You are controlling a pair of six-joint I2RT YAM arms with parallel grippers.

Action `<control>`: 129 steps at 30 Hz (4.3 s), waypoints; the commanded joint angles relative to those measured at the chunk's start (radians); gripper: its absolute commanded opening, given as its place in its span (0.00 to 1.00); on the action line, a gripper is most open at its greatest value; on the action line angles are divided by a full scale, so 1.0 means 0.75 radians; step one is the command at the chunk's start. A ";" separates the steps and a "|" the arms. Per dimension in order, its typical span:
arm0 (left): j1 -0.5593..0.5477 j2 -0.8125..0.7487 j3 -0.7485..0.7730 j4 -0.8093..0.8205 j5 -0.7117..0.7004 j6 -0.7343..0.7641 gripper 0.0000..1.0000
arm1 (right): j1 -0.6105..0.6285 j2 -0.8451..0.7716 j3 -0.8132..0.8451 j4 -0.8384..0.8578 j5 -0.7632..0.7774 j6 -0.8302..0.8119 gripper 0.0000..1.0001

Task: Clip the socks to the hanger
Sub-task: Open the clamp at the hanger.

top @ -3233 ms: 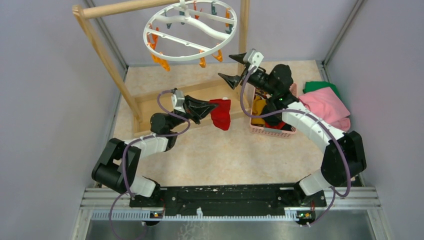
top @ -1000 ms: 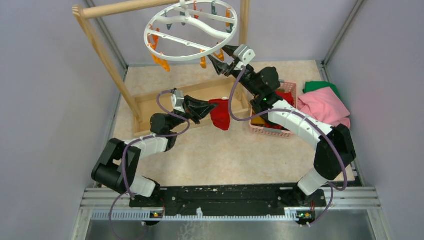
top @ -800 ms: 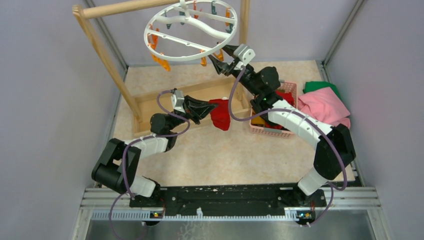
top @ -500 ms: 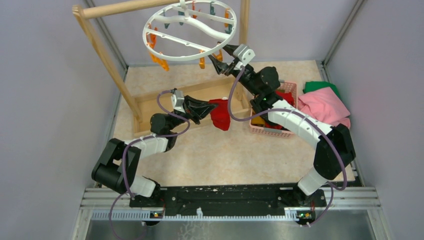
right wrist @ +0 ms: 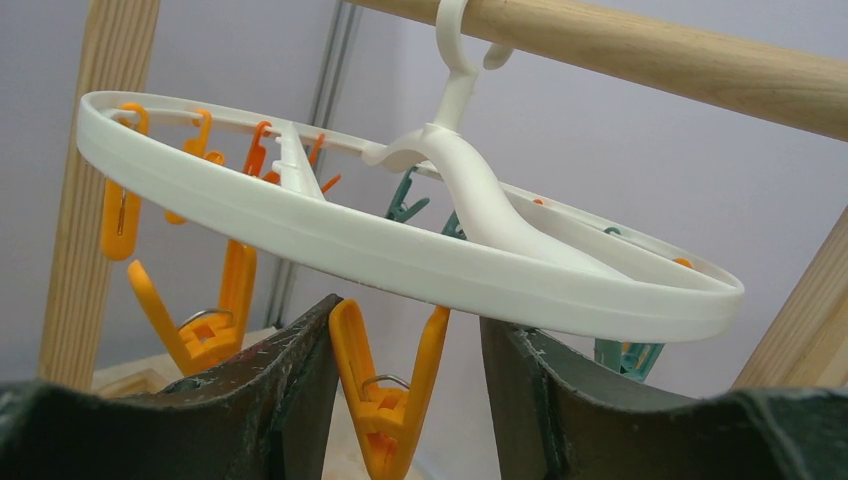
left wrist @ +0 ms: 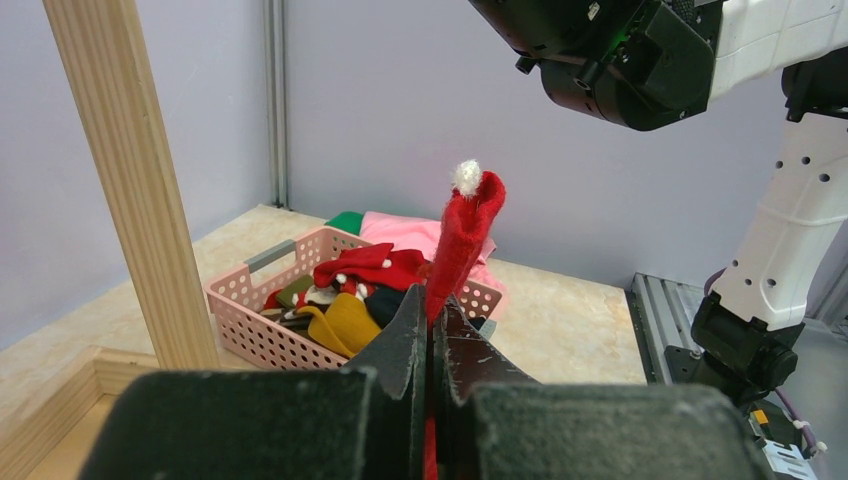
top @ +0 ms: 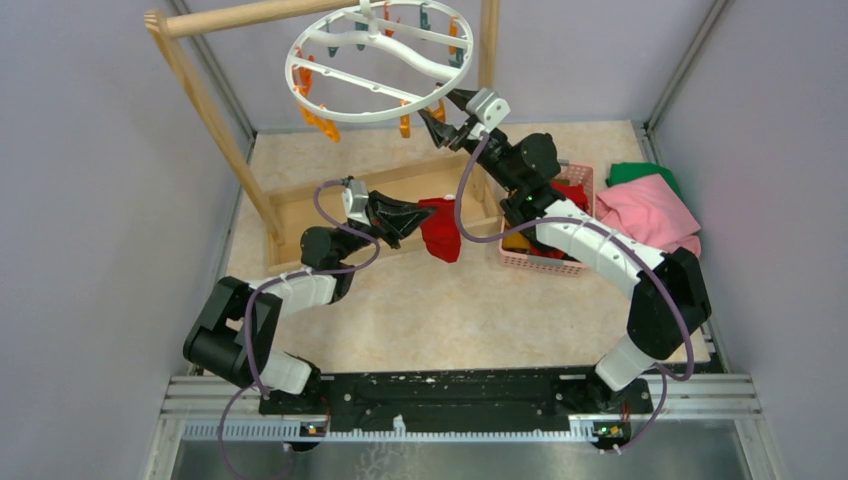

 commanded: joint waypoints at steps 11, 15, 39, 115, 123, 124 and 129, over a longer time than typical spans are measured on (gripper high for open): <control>0.003 0.005 0.006 0.404 0.004 -0.012 0.00 | 0.018 -0.023 0.059 0.025 0.019 0.003 0.37; 0.003 0.005 0.008 0.404 0.001 -0.012 0.00 | 0.021 -0.025 0.062 0.021 0.005 0.009 0.28; 0.003 0.024 0.031 0.406 -0.054 -0.096 0.00 | -0.063 -0.054 0.129 -0.225 -0.253 0.324 0.12; 0.003 0.005 -0.002 0.405 -0.056 -0.091 0.00 | -0.111 -0.176 -0.162 -0.005 -0.120 -0.078 0.69; 0.004 0.010 0.007 0.405 -0.055 -0.103 0.00 | -0.124 -0.207 -0.199 -0.007 -0.104 -0.082 0.70; 0.004 0.009 0.008 0.405 -0.053 -0.106 0.00 | -0.126 -0.211 -0.203 -0.008 -0.101 -0.082 0.71; 0.003 0.006 0.008 0.404 -0.052 -0.108 0.00 | -0.145 -0.224 -0.203 -0.037 -0.104 -0.081 0.72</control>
